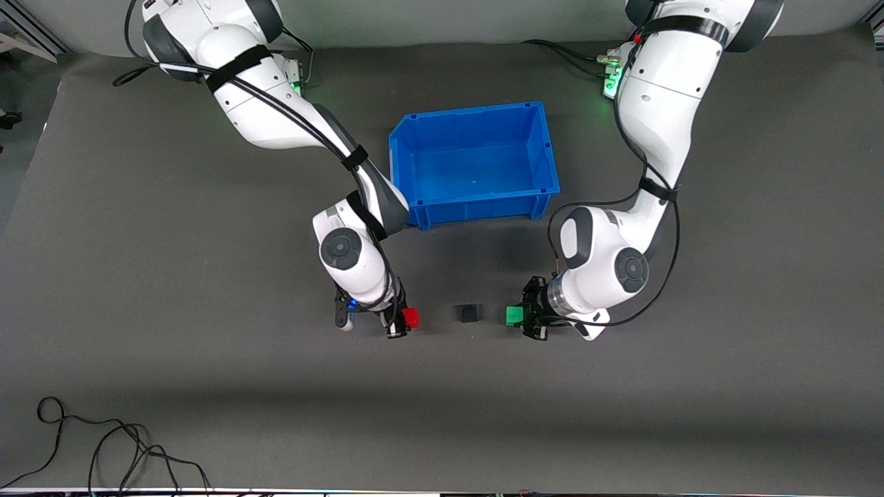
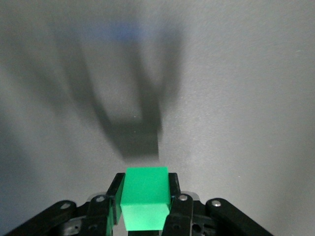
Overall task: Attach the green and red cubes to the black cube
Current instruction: 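Carry the red and green cubes toward the black cube with both grippers, then press the red and green cubes against the black cube's sides with both grippers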
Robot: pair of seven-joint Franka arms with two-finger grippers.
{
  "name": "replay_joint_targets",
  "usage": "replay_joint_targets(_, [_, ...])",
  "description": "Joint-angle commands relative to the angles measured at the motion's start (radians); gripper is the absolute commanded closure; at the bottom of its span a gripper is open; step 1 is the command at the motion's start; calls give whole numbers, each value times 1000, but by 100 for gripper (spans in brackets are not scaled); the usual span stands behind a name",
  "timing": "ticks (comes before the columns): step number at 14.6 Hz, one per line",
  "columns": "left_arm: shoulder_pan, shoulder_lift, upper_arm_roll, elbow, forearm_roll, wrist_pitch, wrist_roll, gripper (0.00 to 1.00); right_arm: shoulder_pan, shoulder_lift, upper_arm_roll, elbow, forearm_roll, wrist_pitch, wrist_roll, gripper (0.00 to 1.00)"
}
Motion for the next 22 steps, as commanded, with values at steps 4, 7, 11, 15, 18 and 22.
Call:
replay_joint_targets(4, [-34,54,4,44,6,62,-85,89,72,89,-15,145,-7,-92,160,100])
replay_joint_targets(7, [-59,57,5,48,2,62,-116,89,81,123,-17,183,-8,-93,192,100])
replay_joint_targets(11, [-93,79,5,77,5,64,-162,89,81,151,-18,202,-7,-93,200,100])
replay_joint_targets(15, [-114,85,5,87,5,64,-193,89,81,201,-18,277,-7,-130,211,100])
replay_joint_targets(18, [-126,85,5,94,5,67,-208,89,81,206,-18,294,-8,-131,232,100])
replay_joint_targets(22, [-148,94,5,110,6,90,-246,89,89,210,-18,289,-20,-131,237,100])
